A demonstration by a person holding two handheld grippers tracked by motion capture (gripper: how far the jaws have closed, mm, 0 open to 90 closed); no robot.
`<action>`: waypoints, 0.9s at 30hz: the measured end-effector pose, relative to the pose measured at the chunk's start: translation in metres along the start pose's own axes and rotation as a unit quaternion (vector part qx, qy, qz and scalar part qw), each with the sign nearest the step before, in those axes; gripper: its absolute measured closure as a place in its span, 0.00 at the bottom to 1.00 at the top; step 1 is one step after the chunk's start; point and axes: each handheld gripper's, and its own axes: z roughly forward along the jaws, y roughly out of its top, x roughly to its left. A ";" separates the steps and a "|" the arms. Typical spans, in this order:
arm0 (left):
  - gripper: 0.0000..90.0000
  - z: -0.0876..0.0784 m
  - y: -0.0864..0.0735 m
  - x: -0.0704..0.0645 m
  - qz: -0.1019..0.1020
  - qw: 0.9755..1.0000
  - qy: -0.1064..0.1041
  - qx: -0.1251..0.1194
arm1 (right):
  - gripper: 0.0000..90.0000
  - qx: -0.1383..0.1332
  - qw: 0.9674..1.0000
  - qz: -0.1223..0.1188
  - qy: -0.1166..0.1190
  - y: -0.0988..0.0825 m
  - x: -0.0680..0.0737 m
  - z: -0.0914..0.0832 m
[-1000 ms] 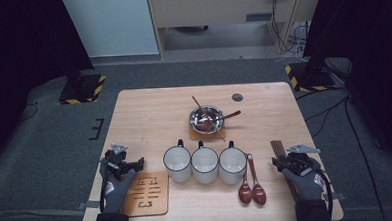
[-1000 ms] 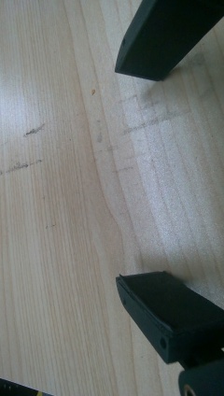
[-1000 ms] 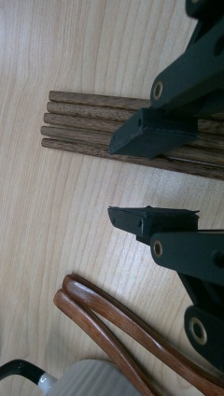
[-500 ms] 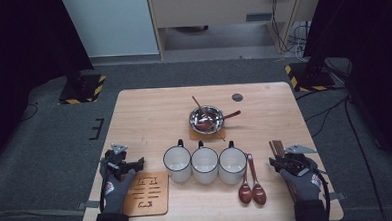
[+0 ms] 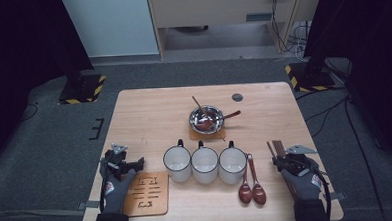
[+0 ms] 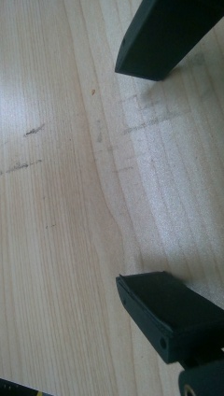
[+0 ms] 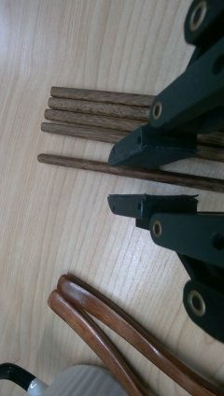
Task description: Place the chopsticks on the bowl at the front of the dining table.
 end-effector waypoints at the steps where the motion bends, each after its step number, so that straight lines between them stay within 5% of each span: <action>1: 0.00 0.000 0.000 0.000 0.000 1.000 0.000 0.000 | 0.86 -0.001 1.000 -0.001 0.000 0.000 0.000 0.000; 11: 0.00 0.000 0.000 0.000 0.000 1.000 0.000 0.000 | 0.93 0.004 1.000 -0.004 -0.002 -0.001 0.002 0.002; 27: 0.00 0.000 0.000 0.000 0.000 1.000 0.000 0.000 | 0.88 -0.009 1.000 -0.003 0.005 0.000 0.011 0.003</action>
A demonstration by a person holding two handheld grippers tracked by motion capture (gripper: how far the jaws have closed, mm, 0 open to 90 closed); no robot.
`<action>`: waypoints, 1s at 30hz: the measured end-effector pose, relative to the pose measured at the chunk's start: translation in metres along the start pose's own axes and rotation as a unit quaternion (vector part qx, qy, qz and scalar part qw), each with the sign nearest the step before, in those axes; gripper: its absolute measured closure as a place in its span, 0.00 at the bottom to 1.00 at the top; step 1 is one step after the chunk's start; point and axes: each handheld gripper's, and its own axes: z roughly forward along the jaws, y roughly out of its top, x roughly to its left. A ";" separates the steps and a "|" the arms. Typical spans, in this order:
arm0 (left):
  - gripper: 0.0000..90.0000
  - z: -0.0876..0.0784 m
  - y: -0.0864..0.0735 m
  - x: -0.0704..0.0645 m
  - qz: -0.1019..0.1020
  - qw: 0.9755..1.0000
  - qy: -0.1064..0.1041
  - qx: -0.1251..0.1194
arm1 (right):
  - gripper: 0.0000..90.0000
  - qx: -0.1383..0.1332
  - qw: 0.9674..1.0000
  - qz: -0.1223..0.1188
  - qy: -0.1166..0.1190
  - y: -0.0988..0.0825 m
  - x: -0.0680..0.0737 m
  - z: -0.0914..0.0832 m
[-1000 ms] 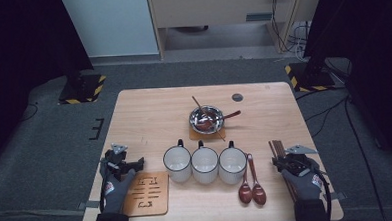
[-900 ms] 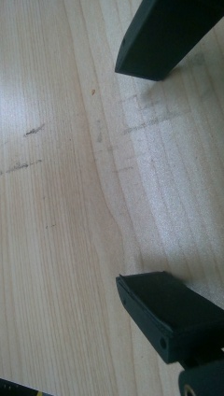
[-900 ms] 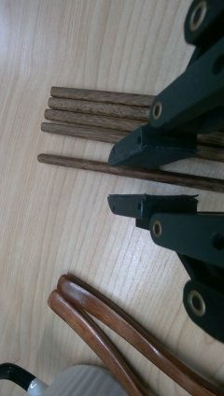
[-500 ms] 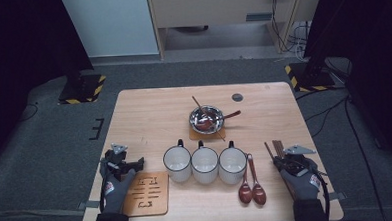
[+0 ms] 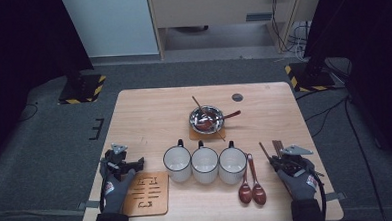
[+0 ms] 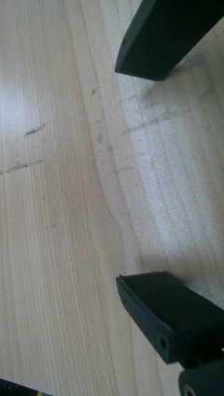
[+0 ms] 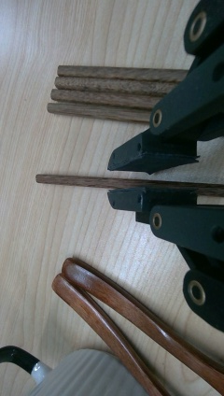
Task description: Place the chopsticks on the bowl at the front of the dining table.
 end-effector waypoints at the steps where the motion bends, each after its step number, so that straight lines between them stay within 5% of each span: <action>1: 0.00 0.000 0.000 0.000 0.000 1.000 0.000 0.000 | 0.88 0.001 1.000 0.001 0.000 -0.001 0.000 -0.001; 11: 0.00 0.000 0.000 0.000 0.000 1.000 0.000 0.000 | 0.94 0.000 1.000 0.003 0.000 -0.010 -0.001 -0.013; 30: 0.00 0.000 0.000 0.000 0.000 1.000 0.000 0.000 | 0.93 0.002 1.000 0.002 0.001 0.005 0.011 0.005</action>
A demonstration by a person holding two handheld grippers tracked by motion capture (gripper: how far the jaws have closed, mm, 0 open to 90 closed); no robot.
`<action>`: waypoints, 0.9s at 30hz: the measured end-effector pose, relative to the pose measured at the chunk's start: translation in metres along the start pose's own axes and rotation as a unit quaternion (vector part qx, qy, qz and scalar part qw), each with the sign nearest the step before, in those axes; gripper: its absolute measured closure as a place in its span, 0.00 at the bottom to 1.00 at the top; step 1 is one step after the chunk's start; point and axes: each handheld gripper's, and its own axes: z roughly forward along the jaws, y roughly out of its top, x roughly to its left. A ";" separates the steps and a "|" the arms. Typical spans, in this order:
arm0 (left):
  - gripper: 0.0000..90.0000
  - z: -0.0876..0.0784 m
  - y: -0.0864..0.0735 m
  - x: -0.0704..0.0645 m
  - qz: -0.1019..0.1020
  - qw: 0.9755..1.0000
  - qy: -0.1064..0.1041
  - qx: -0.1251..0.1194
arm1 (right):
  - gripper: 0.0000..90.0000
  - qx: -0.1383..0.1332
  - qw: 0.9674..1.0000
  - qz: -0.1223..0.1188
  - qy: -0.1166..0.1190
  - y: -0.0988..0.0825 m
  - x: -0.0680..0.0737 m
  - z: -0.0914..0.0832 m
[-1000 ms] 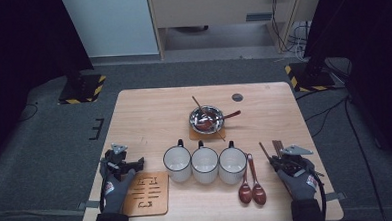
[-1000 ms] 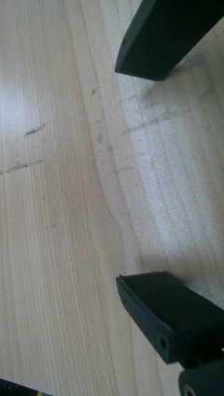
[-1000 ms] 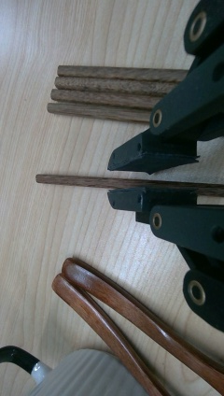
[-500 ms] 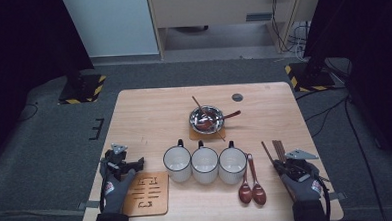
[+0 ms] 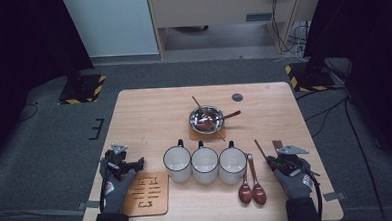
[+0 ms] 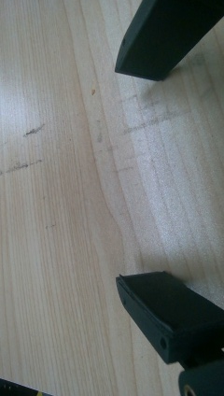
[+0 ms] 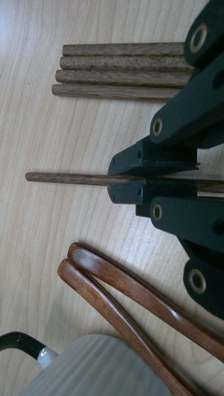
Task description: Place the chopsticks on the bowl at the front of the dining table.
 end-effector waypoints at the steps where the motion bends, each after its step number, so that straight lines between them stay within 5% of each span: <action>1: 0.00 0.000 0.000 0.000 0.000 1.000 0.000 0.000 | 0.91 -0.001 1.000 0.000 0.000 0.000 0.000 0.000; 8: 0.00 0.000 0.000 0.000 0.000 1.000 0.000 0.000 | 0.83 -0.013 1.000 -0.003 0.009 -0.003 -0.002 -0.007; 27: 0.00 0.000 0.000 0.000 0.000 1.000 0.000 0.000 | 0.88 0.005 1.000 -0.010 0.005 -0.012 0.001 -0.008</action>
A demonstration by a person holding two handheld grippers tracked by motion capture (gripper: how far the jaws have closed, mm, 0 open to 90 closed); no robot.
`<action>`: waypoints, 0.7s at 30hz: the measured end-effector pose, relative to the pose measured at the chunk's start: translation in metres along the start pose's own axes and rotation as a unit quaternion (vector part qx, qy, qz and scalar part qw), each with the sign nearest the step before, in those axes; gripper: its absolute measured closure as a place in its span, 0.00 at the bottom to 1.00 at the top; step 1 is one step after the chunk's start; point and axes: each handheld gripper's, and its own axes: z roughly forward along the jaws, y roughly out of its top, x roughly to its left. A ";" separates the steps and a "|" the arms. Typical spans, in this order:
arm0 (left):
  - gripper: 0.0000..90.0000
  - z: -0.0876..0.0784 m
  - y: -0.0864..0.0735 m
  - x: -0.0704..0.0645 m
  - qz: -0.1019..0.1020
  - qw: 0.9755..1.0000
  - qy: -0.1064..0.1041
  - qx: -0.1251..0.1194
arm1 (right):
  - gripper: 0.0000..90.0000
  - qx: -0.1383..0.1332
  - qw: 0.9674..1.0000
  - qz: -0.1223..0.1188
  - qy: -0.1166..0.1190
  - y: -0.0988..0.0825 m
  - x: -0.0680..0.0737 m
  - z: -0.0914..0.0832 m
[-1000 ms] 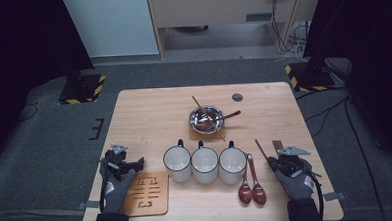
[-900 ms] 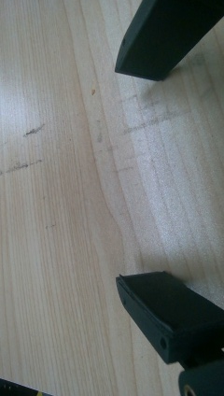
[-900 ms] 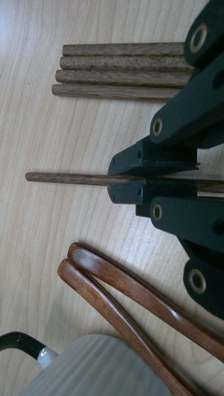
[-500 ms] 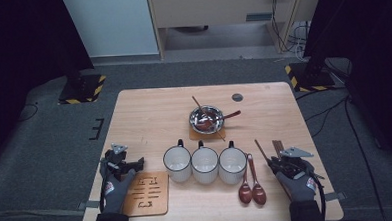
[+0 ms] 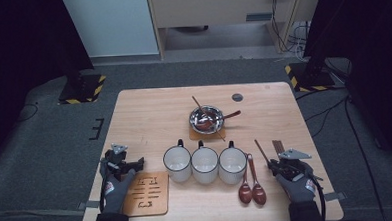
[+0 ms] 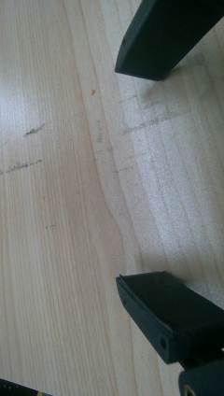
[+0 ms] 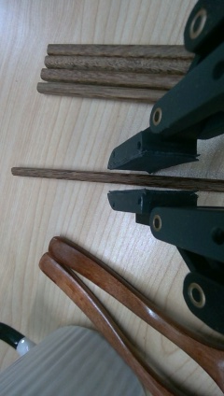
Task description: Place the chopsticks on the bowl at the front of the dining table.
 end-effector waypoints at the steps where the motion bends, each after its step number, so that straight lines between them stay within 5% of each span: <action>1: 0.00 0.000 0.000 0.000 0.000 1.000 0.000 0.000 | 0.89 -0.001 1.000 -0.002 -0.001 0.000 0.000 0.001; 14: 0.00 0.000 0.000 0.000 0.000 1.000 0.000 0.000 | 0.94 -0.001 1.000 0.004 -0.012 0.001 0.004 0.000; 21: 0.00 0.000 0.000 0.000 0.000 1.000 0.000 0.000 | 0.94 -0.023 1.000 0.014 -0.012 0.011 -0.001 -0.010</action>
